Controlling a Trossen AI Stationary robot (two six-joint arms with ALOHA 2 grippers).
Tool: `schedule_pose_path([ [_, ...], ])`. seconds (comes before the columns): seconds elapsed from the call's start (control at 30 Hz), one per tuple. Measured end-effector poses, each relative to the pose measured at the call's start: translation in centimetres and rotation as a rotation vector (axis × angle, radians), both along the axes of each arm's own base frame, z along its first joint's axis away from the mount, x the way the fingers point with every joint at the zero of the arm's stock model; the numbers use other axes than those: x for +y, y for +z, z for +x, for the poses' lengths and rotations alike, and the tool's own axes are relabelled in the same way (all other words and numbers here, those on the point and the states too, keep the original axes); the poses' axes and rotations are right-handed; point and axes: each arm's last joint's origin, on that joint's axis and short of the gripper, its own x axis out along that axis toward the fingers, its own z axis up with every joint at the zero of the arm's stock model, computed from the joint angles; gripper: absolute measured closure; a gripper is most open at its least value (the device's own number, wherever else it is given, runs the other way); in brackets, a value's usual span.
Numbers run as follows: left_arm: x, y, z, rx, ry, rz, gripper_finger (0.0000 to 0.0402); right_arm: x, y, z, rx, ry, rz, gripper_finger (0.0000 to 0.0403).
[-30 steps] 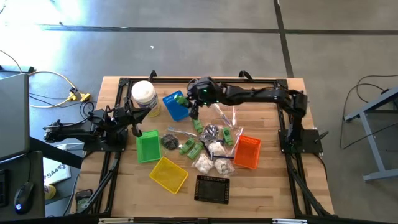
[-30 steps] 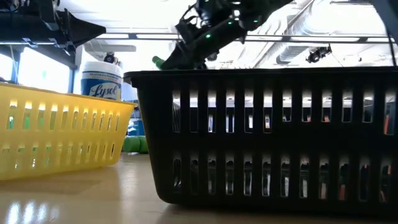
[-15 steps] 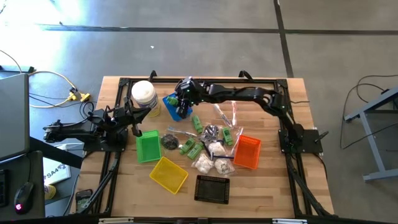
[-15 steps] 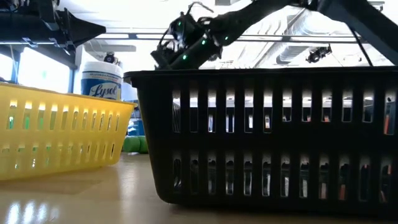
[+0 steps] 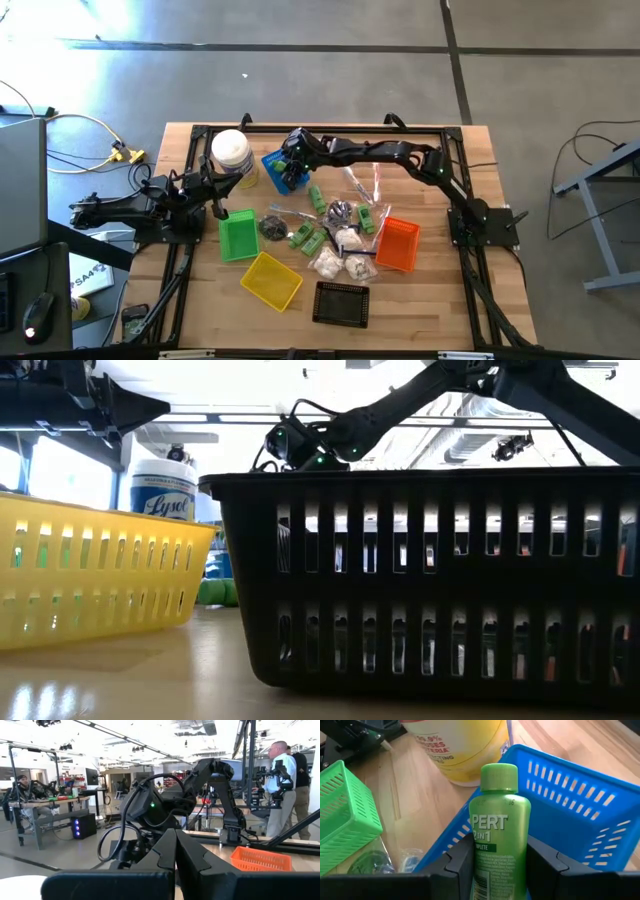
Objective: Pick & Place Travel size toiletries
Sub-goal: Put the green shampoo into the blue bin, then put the blue toothbrush into the yellow bin
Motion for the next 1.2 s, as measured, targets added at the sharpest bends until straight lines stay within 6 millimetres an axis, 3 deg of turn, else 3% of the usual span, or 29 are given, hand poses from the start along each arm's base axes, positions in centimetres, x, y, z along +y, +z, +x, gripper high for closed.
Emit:
schedule_pose_path([
  [0.53,0.0,0.0,0.0,0.0,0.0,0.0,0.0402,0.0,0.1,0.2,-0.011,-0.033,-0.076,0.0263],
  [0.7,0.0,0.0,0.0,0.0,0.0,0.0,0.0402,-0.1,-0.9,0.4,0.008,-0.025,-0.069,0.0261],
  [1.03,0.0,0.0,0.0,0.0,0.0,-0.001,0.0402,-0.1,-1.5,0.6,-0.003,-0.019,-0.063,0.0201],
  [1.2,0.0,0.0,0.0,0.003,0.001,-0.001,0.0402,-0.1,-1.0,0.6,-0.022,0.001,-0.051,0.0193],
])
